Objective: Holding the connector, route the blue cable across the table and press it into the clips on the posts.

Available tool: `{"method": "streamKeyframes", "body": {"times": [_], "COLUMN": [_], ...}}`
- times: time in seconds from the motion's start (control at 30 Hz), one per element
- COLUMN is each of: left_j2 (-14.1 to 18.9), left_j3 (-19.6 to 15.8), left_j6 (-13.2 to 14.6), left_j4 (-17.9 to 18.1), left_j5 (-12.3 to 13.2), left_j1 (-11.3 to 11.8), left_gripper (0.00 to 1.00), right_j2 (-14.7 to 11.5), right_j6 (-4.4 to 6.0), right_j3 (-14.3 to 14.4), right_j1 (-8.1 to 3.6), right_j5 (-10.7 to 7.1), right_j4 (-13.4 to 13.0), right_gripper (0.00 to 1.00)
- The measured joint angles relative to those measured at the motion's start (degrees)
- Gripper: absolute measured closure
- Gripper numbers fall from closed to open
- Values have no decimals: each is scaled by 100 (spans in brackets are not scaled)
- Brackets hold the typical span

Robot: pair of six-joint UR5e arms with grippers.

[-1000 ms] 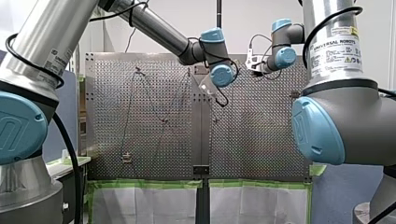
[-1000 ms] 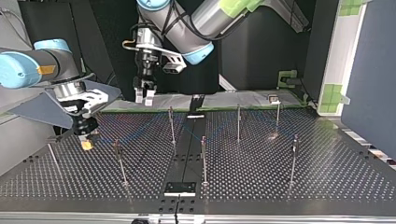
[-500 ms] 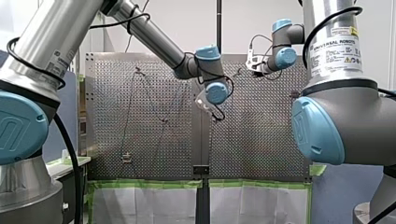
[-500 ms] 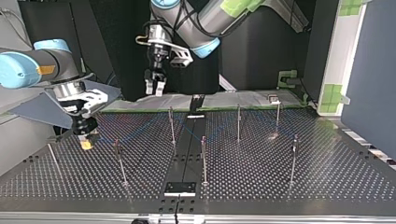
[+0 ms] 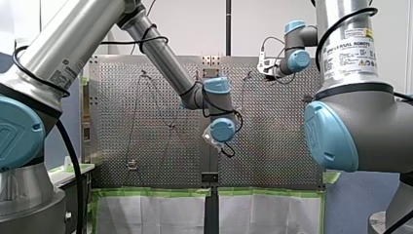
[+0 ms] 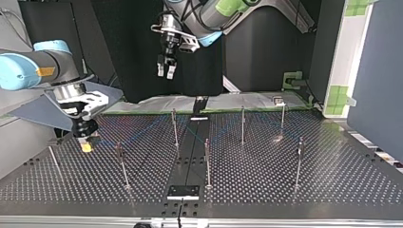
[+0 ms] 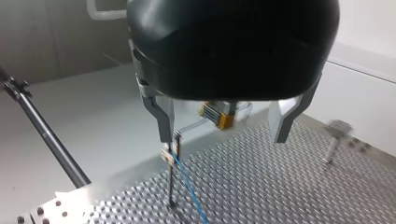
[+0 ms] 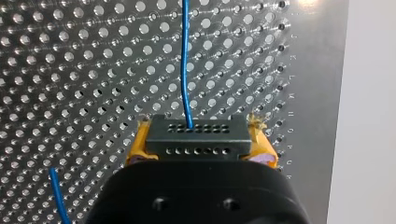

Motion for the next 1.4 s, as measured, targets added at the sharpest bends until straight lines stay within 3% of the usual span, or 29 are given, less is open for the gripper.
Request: {"method": "streamKeyframes", "body": {"times": [0.4,0.77,1.1,1.4], "left_j2": [-574,-1115,-1584,-1671], "left_j3": [-574,-1115,-1592,-2038], "left_j6": [489,1030,1505,1953], "left_j4": [573,1115,1573,1295], "left_j5": [-548,-1036,-716,-272], "left_j1": [-131,-78,-42,84], "left_gripper": [0,0,0,0], "right_j2": [4,3,8,11], "right_j6": [-5,-9,-8,-23], "right_j3": [-3,-1,-4,-2], "right_j1": [-4,-4,-17,-23], "right_j5": [0,1,0,0], "right_j4": [-5,-8,-10,2], "right_gripper": [100,100,100,100]}}
